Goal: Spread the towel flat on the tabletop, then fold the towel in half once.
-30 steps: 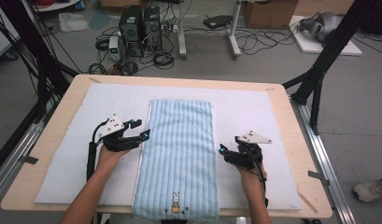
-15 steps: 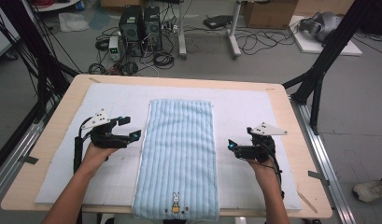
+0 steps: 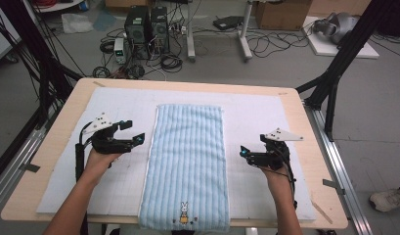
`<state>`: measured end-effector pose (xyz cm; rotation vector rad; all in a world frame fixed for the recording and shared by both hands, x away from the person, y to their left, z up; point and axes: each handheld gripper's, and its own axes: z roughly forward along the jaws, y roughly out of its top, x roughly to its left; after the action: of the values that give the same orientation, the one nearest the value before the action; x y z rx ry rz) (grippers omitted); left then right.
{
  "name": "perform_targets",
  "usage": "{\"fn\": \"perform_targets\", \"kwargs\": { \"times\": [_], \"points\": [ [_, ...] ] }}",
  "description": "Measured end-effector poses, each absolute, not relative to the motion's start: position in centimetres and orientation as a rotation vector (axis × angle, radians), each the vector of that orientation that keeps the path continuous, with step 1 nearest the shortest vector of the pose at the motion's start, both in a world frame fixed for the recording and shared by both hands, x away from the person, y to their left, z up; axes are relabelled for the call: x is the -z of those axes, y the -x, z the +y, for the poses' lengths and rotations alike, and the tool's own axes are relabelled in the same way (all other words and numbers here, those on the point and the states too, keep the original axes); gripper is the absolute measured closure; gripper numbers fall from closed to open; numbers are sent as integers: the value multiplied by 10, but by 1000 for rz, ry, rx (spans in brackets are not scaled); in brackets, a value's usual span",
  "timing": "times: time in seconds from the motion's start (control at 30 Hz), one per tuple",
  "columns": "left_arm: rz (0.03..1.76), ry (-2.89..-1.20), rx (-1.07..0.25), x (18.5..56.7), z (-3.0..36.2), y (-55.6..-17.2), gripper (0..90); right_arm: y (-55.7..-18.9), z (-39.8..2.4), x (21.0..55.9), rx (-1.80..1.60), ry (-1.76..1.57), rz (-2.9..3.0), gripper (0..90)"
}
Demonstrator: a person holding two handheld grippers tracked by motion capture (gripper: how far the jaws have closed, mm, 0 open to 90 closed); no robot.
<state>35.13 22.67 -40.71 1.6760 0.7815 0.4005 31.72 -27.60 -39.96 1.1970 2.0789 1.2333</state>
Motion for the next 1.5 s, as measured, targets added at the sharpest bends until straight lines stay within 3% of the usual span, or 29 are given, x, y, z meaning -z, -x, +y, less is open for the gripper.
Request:
{"fn": "perform_targets", "kwargs": {
  "times": [0.9, 1.3, 1.5],
  "points": [
    [917, -1698, -354, 394, 218, -408, 196, -321, -274, 401, -1240, -1225, 2094, 99],
    [1055, -1753, -357, 423, 198, -439, 302, -320, -269, 402, -1241, -1229, 2113, 100],
    [1133, -1815, -318, 439, 182, -450, 433, -320, -266, 402, -1245, -1226, 2120, 101]
  ]
}}
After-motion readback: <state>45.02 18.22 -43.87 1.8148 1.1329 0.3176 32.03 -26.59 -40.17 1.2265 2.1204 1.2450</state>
